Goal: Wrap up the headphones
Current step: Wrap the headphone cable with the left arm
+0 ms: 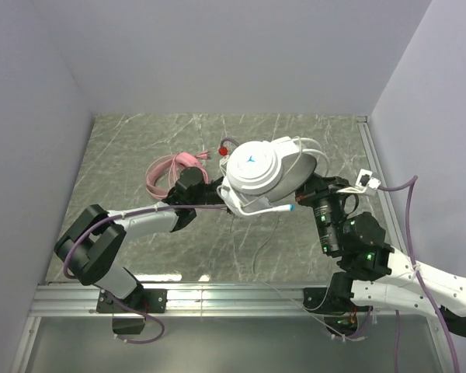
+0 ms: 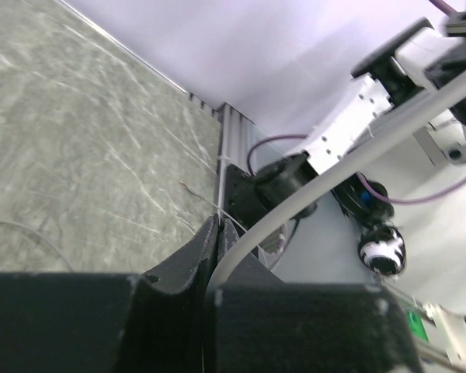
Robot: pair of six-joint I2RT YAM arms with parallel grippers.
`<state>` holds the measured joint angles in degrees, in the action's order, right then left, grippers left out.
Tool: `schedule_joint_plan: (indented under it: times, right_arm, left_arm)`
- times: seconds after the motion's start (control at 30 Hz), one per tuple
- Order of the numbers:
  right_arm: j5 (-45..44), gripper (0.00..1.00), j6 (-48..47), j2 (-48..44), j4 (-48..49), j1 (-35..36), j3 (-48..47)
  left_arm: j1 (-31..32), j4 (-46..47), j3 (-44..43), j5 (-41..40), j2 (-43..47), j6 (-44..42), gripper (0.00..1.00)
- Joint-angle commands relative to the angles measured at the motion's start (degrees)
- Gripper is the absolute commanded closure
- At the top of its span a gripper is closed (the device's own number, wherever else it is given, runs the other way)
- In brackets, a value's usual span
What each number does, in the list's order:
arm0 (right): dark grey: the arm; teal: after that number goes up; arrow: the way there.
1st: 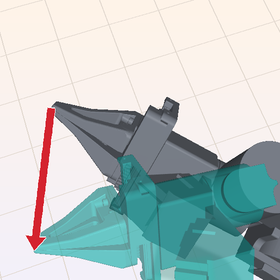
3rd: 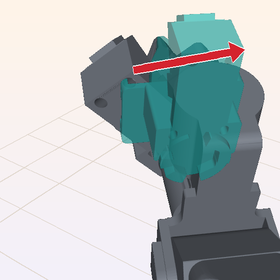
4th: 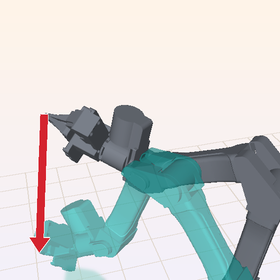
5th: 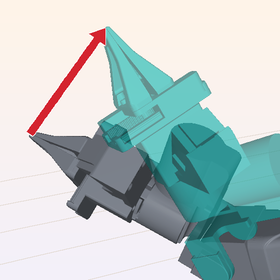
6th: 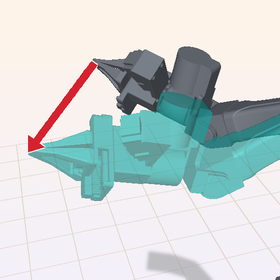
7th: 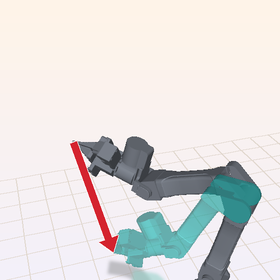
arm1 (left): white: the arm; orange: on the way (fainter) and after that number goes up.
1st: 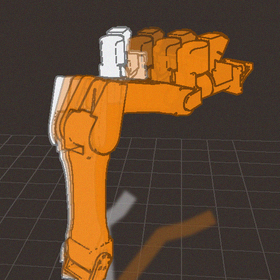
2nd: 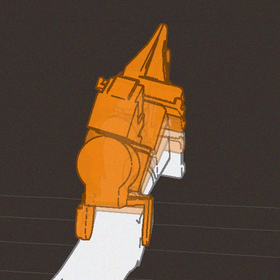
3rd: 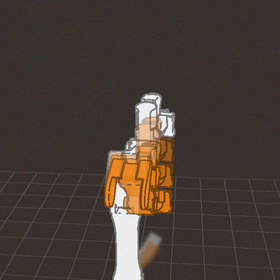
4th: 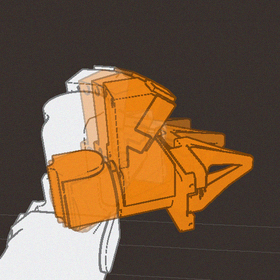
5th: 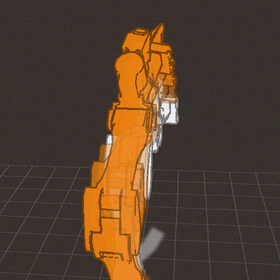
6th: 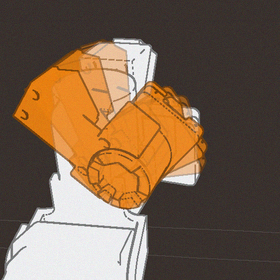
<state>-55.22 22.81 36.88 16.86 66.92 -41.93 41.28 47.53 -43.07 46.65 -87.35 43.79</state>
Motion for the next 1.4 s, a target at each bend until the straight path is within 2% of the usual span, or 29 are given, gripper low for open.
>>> schedule_joint_plan:
  times: [0.0, 0.17, 0.33, 0.5, 0.7, 0.9, 1.13, 1.2, 1.23, 1.37]
  right_arm:
    - [-4.1, 1.0, 3.2, -1.2, 13.8, 0.0, -4.0]
    - [-7.0, 1.0, 2.8, 0.9, 13.7, -2.8, -6.4]
    - [-7.2, 1.0, 8.6, 3.9, 8.8, -8.6, -9.7]
    - [-6.3, 1.0, 18.8, 4.7, 1.6, -17.2, -11.2]
    - [-11.5, 1.0, 19.8, 9.4, -5.0, -20.8, -15.8]
    - [-19.1, 1.0, 16.5, 15.0, -6.5, -21.9, -17.7]
    - [-26.6, 1.0, 12.4, 22.2, -10.7, -23.1, -21.1]
    - [-27.1, 1.0, 14.2, 24.2, -13.6, -23.2, -21.9]
    - [-26.7, 1.0, 17.9, 24.6, -17.6, -23.7, -22.5]
    - [-25.5, 1.0, 23.7, 25.3, -22.0, -23.9, -23.3]
  left_arm:
    - [0.5, -0.1, 0.8, -6.0, 0.0, -1.4, 0.94]
    - [1.9, 0.2, 3.3, -14.5, 1.2, -6.1, 0.98]
    - [3.7, 2.5, 5.7, -22.8, 1.9, -9.5, 0.99]
    - [4.8, 7.0, 7.8, -24.9, 1.3, -9.8, 0.97]
    - [7.5, 7.0, 9.3, -28.7, 1.3, -12.2, 0.97]
    - [13.2, -0.7, 9.1, -39.3, 5.5, -20.6, 0.97]
    - [17.9, -13.1, 5.7, -46.7, 8.4, -25.2, 0.96]
    - [18.7, -16.6, 4.4, -49.3, 8.6, -26.5, 0.95]
    - [19.4, -18.9, 3.8, -49.6, 8.6, -26.7, 0.95]
    - [21.2, -20.8, 1.9, -50.5, 7.5, -27.7, 0.96]
